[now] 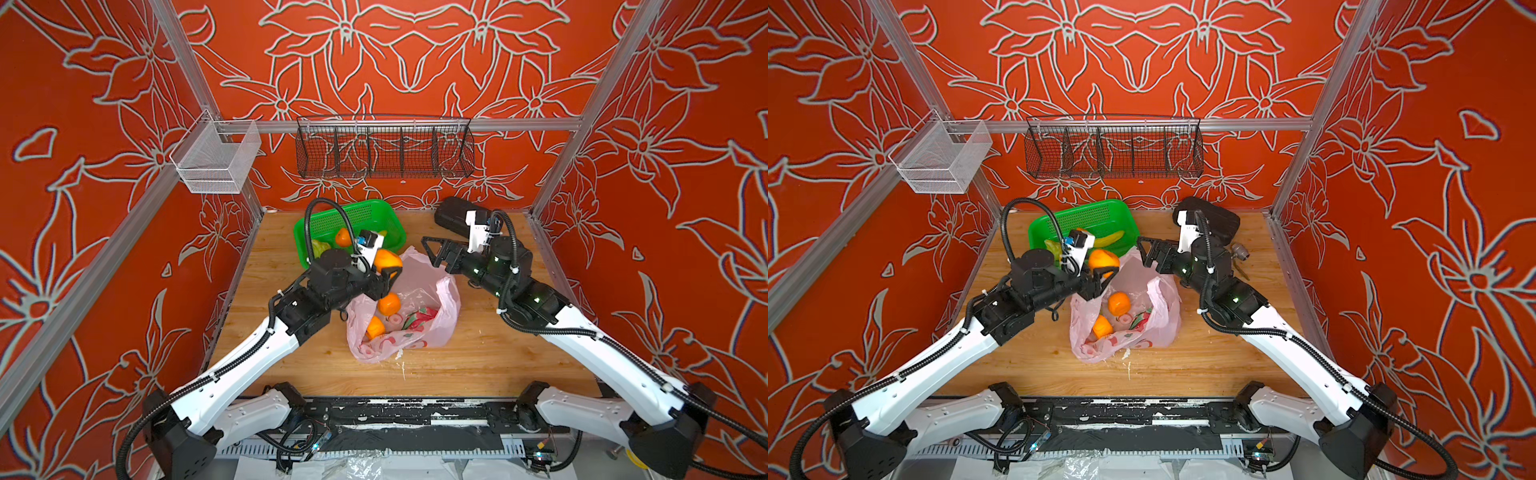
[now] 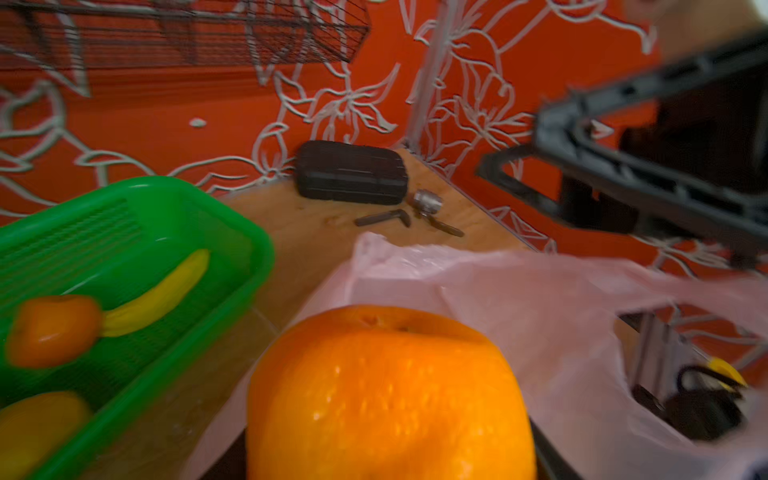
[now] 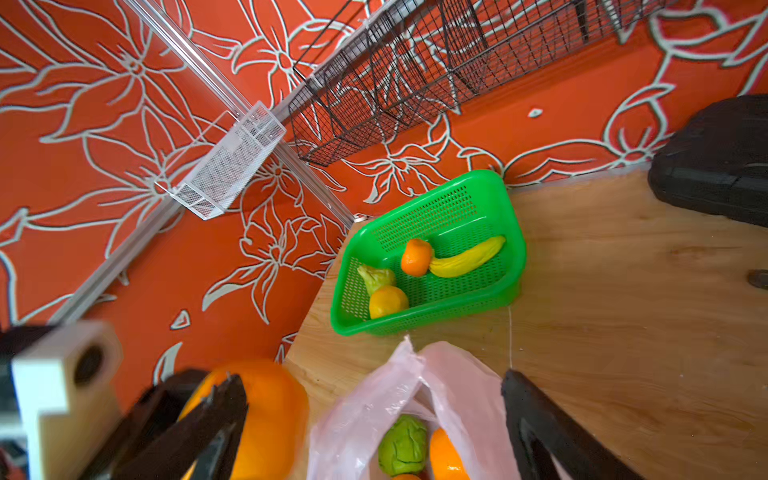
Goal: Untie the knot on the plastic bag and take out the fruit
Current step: 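Carry the orange into the green basket with the left gripper while the right gripper withdraws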
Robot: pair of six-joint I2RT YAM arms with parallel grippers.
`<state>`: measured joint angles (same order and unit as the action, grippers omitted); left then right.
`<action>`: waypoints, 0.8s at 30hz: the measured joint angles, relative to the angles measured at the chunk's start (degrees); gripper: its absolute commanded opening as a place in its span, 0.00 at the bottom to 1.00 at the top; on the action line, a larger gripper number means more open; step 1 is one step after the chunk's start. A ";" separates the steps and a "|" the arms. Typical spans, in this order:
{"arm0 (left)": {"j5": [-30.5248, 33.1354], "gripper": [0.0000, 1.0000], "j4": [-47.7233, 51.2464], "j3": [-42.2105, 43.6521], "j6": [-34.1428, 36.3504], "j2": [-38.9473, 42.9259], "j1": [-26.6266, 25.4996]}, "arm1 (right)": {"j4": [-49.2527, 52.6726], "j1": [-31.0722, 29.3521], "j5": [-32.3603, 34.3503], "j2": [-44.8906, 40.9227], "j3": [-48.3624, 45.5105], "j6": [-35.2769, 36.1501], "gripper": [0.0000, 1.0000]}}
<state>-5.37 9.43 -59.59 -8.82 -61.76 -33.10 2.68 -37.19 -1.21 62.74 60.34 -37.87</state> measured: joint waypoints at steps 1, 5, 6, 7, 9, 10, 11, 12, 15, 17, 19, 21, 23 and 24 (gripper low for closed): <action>0.61 0.47 0.87 -1.73 -1.60 -1.01 2.34 | 0.26 0.02 0.35 0.07 -0.17 0.90 0.97; 3.45 0.47 3.15 -6.69 -6.99 -5.01 9.97 | 2.23 0.26 1.88 0.17 0.24 6.97 0.97; 3.82 0.47 3.87 -7.89 -8.22 -6.32 11.13 | 3.23 0.28 2.54 0.15 0.59 9.01 0.97; 3.82 0.47 4.90 -9.44 -9.68 -7.98 12.50 | 4.39 0.31 3.34 0.11 0.92 11.23 0.97; 3.78 0.47 7.04 -12.55 -12.17 -11.30 14.67 | 6.64 0.39 5.49 -0.42 1.31 15.06 0.97; 3.76 0.47 8.33 -14.29 -13.31 -13.03 15.76 | 7.96 0.50 6.62 -0.70 1.66 16.37 0.97; 3.78 0.46 9.86 -16.37 -14.62 -15.10 17.03 | 9.16 0.74 8.24 -1.05 2.12 17.11 0.97; 3.76 0.47 11.54 -18.45 -15.89 -17.09 18.16 | 10.38 1.25 9.68 -1.40 2.84 17.07 0.97; 3.87 0.47 16.13 -23.85 -19.61 -22.38 20.61 | 13.49 4.11 12.26 -1.55 6.67 15.19 0.97; 3.82 0.47 18.05 -25.70 -22.14 -24.87 21.27 | 15.93 6.01 13.35 -0.70 11.19 13.57 0.97; 3.48 0.47 19.32 -26.36 -25.09 -26.99 21.59 | 18.05 7.48 14.19 1.31 17.35 12.46 0.97; 2.47 0.47 20.09 -26.64 -28.63 -29.68 21.97 | 19.82 7.87 14.03 4.20 23.82 12.09 0.97; 1.29 0.46 20.50 -27.32 -31.67 -33.05 22.21 | 21.00 7.87 13.14 6.73 27.98 12.04 0.97; 0.66 0.46 20.59 -28.17 -33.14 -35.23 22.32 | 21.53 7.87 12.48 8.13 29.53 12.00 0.97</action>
<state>-4.71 30.02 -87.77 -41.95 -96.99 -10.79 24.21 -29.32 11.27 70.87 89.86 -25.87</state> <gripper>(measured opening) 0.613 0.971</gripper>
